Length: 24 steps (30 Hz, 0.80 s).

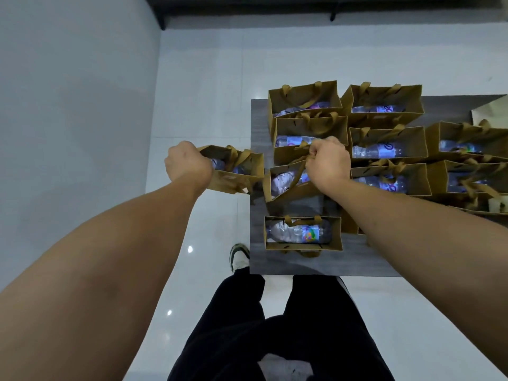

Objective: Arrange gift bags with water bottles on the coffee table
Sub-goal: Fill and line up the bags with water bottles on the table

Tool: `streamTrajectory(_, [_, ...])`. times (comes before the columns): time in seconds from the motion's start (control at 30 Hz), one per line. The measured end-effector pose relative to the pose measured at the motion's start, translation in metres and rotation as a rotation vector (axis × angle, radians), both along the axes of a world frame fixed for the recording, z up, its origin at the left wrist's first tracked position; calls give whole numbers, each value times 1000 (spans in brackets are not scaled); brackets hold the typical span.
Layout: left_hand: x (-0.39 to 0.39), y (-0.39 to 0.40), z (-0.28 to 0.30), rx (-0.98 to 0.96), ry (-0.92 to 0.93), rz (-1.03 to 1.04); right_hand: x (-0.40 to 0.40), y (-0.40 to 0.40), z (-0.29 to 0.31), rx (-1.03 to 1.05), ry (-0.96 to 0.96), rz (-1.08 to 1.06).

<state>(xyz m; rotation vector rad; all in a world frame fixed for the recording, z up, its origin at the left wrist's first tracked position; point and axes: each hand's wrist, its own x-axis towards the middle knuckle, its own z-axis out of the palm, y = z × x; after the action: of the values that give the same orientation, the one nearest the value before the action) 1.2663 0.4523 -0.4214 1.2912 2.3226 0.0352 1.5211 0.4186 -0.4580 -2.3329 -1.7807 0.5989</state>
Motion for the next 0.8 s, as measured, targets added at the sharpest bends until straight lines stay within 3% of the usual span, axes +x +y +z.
streamTrajectory(0.33, [-8,4,1,0,118,-74,-8,25,-5,22,-17,33])
streamTrajectory(0.5, [-14,0,0,25,139,-73,-17,6,-6,13,71,-150])
streamTrajectory(0.6, [-23,-3,5,30,135,-55,-30,-12,-15,-145,111,-198])
streamTrajectory(0.7, [-31,-9,12,57,126,-58,-57,-26,-33,-418,343,-117])
streamTrajectory(0.8, [-40,-19,19,77,121,-78,-89,-29,-45,-472,479,-276])
